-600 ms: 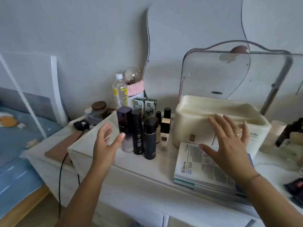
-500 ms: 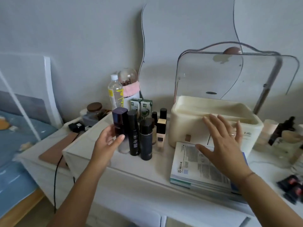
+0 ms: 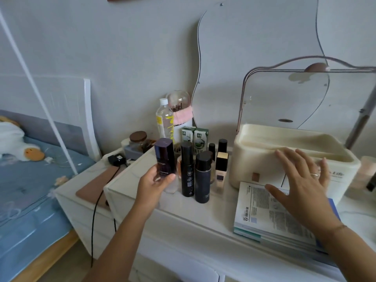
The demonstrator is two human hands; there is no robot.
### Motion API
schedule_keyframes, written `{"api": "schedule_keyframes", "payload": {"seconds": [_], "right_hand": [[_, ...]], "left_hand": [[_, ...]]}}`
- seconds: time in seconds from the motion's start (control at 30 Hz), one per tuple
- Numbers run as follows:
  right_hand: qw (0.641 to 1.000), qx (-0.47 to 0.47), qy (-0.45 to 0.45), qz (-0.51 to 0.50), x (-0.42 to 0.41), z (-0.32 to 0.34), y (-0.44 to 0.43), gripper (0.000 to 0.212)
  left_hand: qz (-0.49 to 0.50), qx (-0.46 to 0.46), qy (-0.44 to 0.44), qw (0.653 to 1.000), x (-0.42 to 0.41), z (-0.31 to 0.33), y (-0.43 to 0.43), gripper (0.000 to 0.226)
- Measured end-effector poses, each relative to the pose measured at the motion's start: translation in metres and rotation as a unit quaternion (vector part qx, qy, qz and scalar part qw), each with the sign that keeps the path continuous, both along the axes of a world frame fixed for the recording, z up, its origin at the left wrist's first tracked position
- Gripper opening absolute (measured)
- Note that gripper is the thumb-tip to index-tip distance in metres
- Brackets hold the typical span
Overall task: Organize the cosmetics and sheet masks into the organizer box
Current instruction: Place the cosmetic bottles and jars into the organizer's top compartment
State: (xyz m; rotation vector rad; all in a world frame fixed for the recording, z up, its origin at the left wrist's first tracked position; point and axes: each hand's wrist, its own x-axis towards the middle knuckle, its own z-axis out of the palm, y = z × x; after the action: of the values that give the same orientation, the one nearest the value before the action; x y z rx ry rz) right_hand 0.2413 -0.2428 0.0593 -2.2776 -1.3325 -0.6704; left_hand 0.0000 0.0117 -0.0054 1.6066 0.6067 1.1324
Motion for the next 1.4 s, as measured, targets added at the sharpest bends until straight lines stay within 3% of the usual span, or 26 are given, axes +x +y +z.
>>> {"api": "schedule_keyframes", "payload": {"seconds": [0.13,0.23,0.33,0.47,0.73,0.87,1.07,1.17,1.4], "right_hand": [[0.999,0.019,0.031,0.015,-0.004,0.006,0.0,0.079],[0.99,0.063,0.104,0.072,-0.015,0.022,-0.002,0.08],[0.952,0.104,0.214,0.191,-0.031,0.044,-0.01,0.086],[0.905,0.086,0.287,0.303,-0.042,0.06,-0.02,0.076],[0.896,0.206,0.31,0.241,0.0,0.079,-0.023,0.038],[0.917,0.206,0.268,0.211,0.028,0.086,-0.016,0.042],[0.934,0.171,0.264,0.168,0.066,0.089,0.017,0.048],[0.915,0.148,0.334,0.17,0.08,0.088,0.045,0.048],[0.849,0.099,0.499,0.143,0.092,0.083,0.1,0.044]], "left_hand": [[0.034,0.042,-0.051,0.997,-0.016,0.032,-0.019,0.03],[0.02,0.089,-0.103,0.99,-0.021,0.078,-0.048,0.026],[-0.04,0.11,-0.111,0.987,-0.009,0.118,-0.09,0.03],[-0.128,0.073,-0.069,0.987,0.047,0.131,-0.139,0.039],[-0.143,0.062,-0.012,0.988,0.149,0.141,-0.169,0.048],[-0.139,0.169,0.044,0.975,0.165,0.135,-0.163,0.046],[-0.034,0.334,0.22,0.916,0.17,0.085,-0.144,0.079],[-0.035,0.38,0.23,0.895,0.172,0.076,-0.134,0.076],[-0.064,0.369,0.202,0.905,0.172,0.071,-0.126,0.074]]}}
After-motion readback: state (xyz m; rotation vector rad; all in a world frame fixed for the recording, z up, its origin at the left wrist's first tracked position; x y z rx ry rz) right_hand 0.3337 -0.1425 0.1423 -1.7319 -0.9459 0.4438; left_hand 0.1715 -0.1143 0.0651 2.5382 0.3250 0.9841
